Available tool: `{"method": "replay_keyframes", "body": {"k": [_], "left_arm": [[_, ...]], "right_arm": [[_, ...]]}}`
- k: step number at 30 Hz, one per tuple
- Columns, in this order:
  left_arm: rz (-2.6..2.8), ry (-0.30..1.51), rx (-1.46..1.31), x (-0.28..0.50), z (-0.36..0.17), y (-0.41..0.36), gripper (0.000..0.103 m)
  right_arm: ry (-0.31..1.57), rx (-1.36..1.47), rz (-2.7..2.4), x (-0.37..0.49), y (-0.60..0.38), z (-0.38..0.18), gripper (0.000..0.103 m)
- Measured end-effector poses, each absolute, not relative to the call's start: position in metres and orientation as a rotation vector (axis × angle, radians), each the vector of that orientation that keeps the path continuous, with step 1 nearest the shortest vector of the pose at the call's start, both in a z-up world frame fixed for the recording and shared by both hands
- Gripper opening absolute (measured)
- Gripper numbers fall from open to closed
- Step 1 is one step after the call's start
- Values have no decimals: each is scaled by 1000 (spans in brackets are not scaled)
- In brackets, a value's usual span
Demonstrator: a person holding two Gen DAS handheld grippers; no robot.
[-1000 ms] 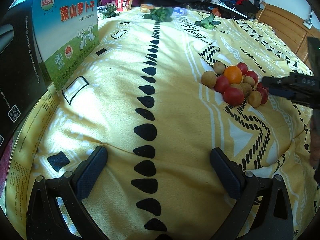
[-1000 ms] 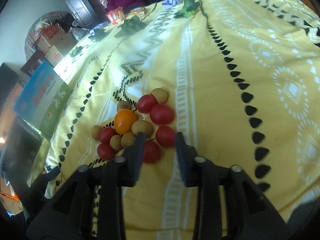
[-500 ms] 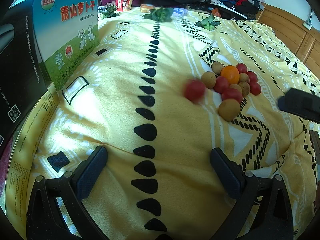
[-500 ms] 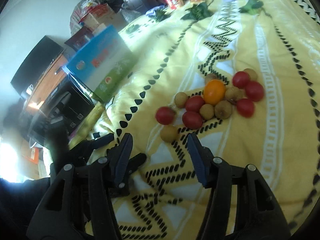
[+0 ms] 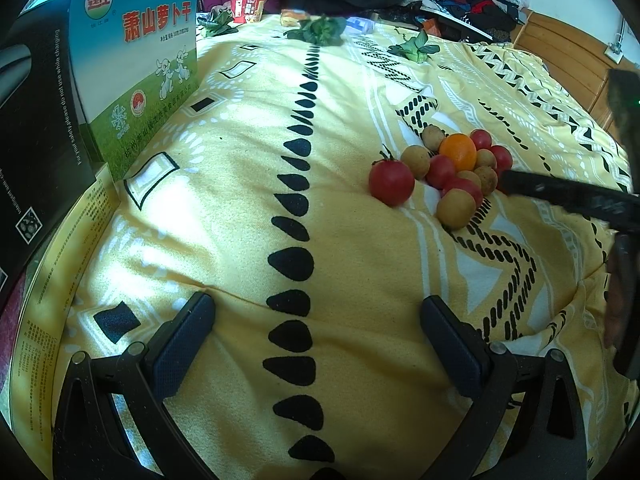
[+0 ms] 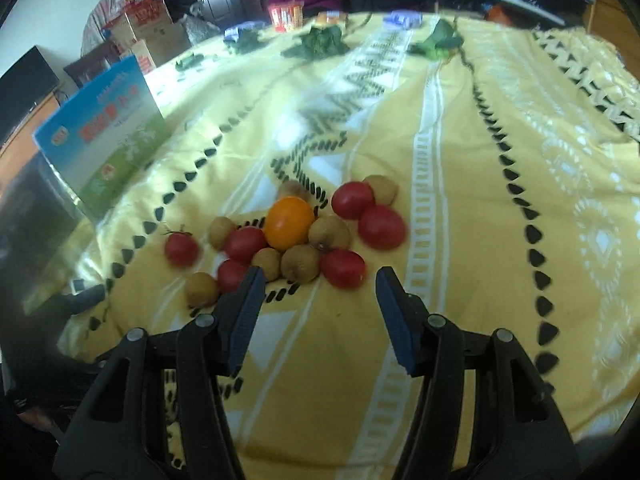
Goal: Organize fruits
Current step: 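Grasp a brown kiwi with the left tool while the right tool grasps a red tomato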
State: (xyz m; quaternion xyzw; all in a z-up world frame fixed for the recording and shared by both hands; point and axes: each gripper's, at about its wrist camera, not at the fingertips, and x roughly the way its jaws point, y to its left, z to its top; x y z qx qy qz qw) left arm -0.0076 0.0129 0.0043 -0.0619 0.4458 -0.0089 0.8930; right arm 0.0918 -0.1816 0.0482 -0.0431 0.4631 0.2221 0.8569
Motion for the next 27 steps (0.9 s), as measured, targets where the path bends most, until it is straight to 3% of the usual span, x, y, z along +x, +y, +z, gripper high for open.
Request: {"method": "replay_keyframes", "body": {"k": [2,7,13,15,18,20,27], "left_arm": [[-21,923,-133,-8,5,13,103],[-36,919,-158,-12,8,16,103],[-102,819,-197,-23,42,11,99],[-173,797,-192,-17,50,1,91],[-261,832,-184,4,44,-12,73],[-294,861,-178,17,35,-19,67],[-364,897,-154,37,26,-38,57]], "right_arm": [[977,-110,462,95,-181,41,57],[948,-46,454,93,-192,35,40],[921,-21,440,94,-191,35,39],[931,-25,448,95,-189,33,39],[913,5,428,90,-196,39,26],[892,59,420,81,-204,46,26],[868,131,443,52,-210,50,26]]}}
